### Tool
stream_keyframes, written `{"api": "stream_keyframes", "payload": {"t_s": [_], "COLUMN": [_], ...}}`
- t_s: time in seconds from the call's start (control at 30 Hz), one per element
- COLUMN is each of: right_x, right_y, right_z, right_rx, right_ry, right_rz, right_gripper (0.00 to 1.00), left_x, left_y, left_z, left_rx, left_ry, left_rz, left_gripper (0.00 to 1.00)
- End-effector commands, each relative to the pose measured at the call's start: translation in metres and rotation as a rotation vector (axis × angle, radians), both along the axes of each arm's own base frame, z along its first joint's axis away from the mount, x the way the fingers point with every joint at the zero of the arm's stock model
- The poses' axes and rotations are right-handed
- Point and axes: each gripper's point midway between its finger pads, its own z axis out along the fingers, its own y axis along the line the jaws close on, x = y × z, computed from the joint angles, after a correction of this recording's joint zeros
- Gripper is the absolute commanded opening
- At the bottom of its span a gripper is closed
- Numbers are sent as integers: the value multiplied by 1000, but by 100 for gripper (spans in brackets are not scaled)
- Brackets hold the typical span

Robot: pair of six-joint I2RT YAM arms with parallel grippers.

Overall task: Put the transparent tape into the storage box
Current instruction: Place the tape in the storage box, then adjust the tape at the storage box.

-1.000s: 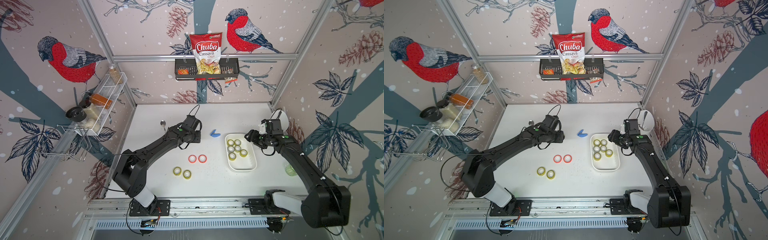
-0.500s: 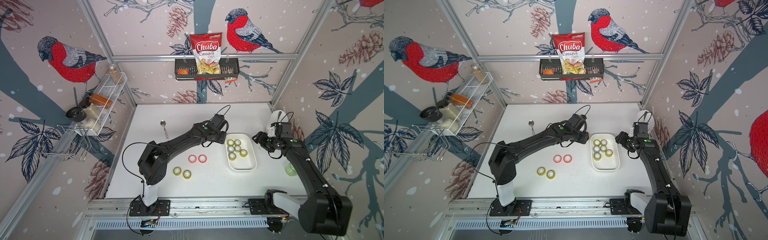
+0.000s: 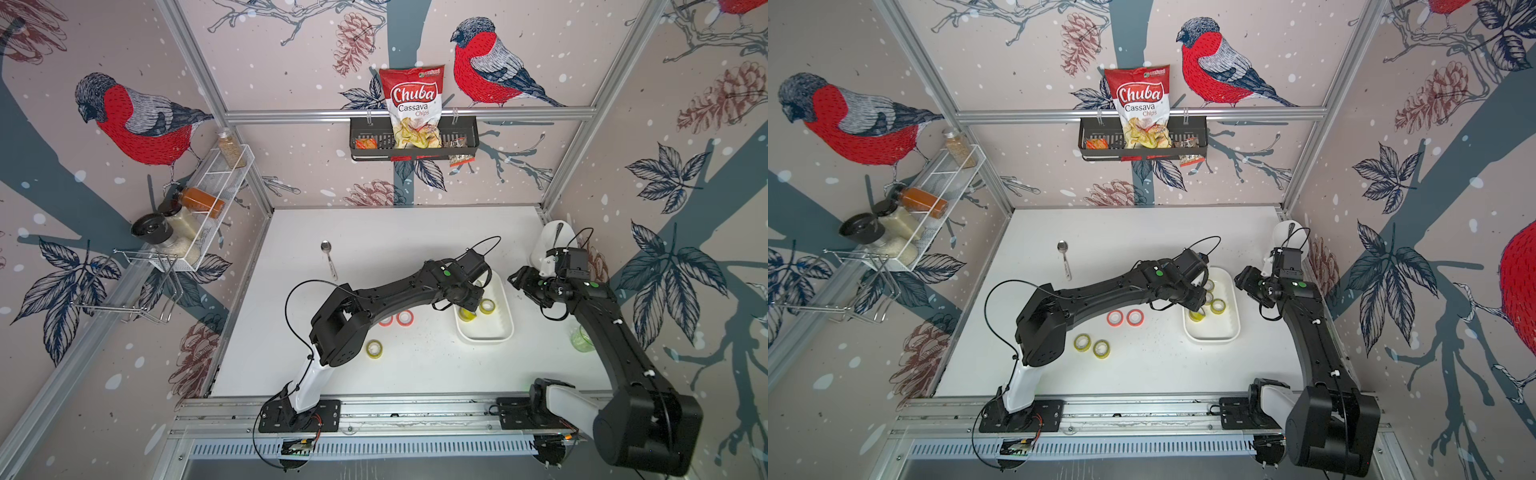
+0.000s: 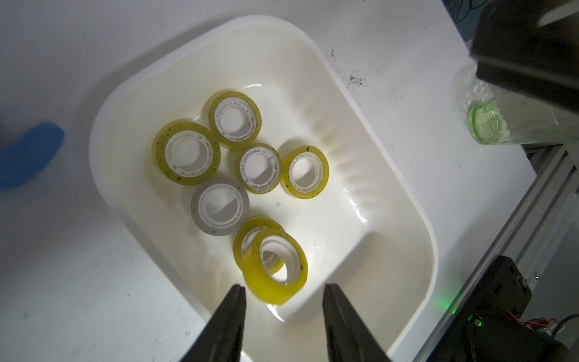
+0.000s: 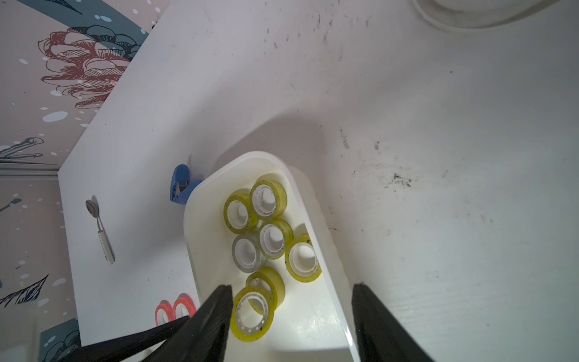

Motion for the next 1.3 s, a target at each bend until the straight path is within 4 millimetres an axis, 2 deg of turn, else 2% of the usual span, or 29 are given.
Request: {"api": "stream_keyframes", "payload": {"t_s": [0.0, 0.17, 0.27, 0.37, 0.5, 0.63, 0.77, 0.87, 0.9, 1.03, 1.27], "right_x": [-5, -12, -21, -34, -48, -62, -77, -82, -85, -90, -97], "right_y": [3, 13, 27, 54, 70, 77, 87, 90, 92, 94, 102], "right_z": [0, -4, -11, -22, -37, -48, -56, -62, -69, -79, -96], "right_rx": [6, -52, -80, -106, -149, -149, -157, -187, -200, -248, -263], "right_ry": [9, 37, 71, 122, 179, 235, 294, 335, 372, 422, 487], "right_rz": [28, 116, 177, 278, 349, 384, 428, 440, 447, 449, 454], "right_gripper": [65, 63, 62, 62, 59, 51, 61, 63, 63, 63, 60], "left_x": [-1, 6, 15, 27, 41, 50, 65, 79, 84, 95, 102], "left_y": [-6, 2, 16, 39, 75, 106, 140, 161, 168, 183, 207], "left_z": [0, 13, 25, 38, 50, 52, 52, 58, 61, 64, 59], "left_rx": [-22, -23, -42, -78, -94, -95, -89, -74, -74, -69, -72], "left_ry": [6, -30, -38, -38, -63, -78, -81, -119, -134, -181, -210], "left_rz": [-5, 31, 81, 131, 173, 169, 183, 192, 197, 176, 198], "left_gripper": [46, 47, 48, 50, 51, 51, 51, 51, 51, 51, 51]}}
